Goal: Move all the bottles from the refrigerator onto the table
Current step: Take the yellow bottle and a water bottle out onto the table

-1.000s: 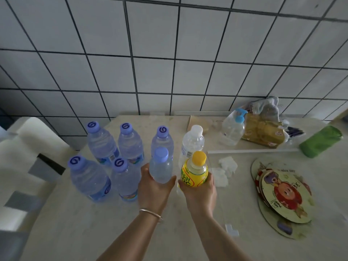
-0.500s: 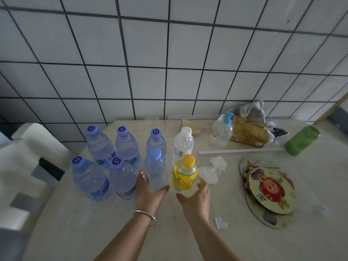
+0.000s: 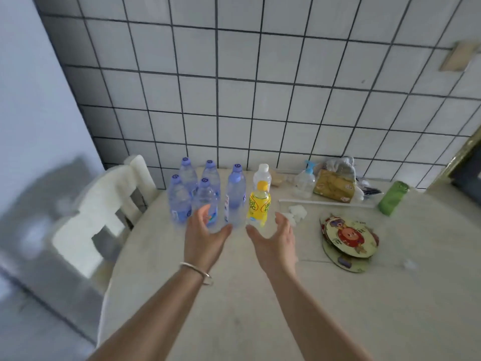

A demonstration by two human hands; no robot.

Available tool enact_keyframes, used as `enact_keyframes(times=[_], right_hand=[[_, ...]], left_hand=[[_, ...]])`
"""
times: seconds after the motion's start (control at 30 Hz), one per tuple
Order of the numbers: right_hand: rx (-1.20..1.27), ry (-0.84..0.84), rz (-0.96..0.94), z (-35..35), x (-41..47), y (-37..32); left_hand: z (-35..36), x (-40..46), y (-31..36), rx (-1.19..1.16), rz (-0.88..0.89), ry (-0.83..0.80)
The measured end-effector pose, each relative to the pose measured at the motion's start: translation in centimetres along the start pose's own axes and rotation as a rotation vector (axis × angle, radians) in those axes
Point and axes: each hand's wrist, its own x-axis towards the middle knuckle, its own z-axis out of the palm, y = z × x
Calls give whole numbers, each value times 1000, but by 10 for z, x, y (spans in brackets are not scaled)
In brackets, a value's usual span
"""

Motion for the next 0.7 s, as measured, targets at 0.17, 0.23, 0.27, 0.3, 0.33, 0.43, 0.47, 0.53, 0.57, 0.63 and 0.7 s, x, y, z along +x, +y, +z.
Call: enact_keyframes(times=[0.17,0.23,0.27,0.3,0.33,0.43,0.47,0.53,0.57,0.63,0.7], right_hand=[[7,-123,-110,-32,-103,-27],[-18,-149,-150,-45,-142,-37],[-28,-162,-176,-51,-160,-42],[-35,-174,-204,-56,-177,-47],[-42,-185,-232,-61,-194,-52],[-48,-196,-282,-68,-243,-63],[-41,-193,-283,-68,-260,-65],[-36,-182,-273,-67,-296,-67],[-41,-175,-263,-66,-314,-67],[-44,-146,-253,-65,-351,-67],[-56,-102,-274,-65,-385,-71]], left_hand=[[-76,-100,23,39,80,93],[-105,-134,30,28,57,78],[-119,-149,32,16,42,78],[-131,-163,34,4,30,86],[-143,-176,36,-10,25,102],[-172,-217,38,-98,1,145],[-180,-230,38,-127,-7,146],[-197,-258,35,-151,-9,129],[-206,-272,33,-154,-8,118],[-228,-298,26,-161,-5,95],[-256,-324,19,-162,8,66]])
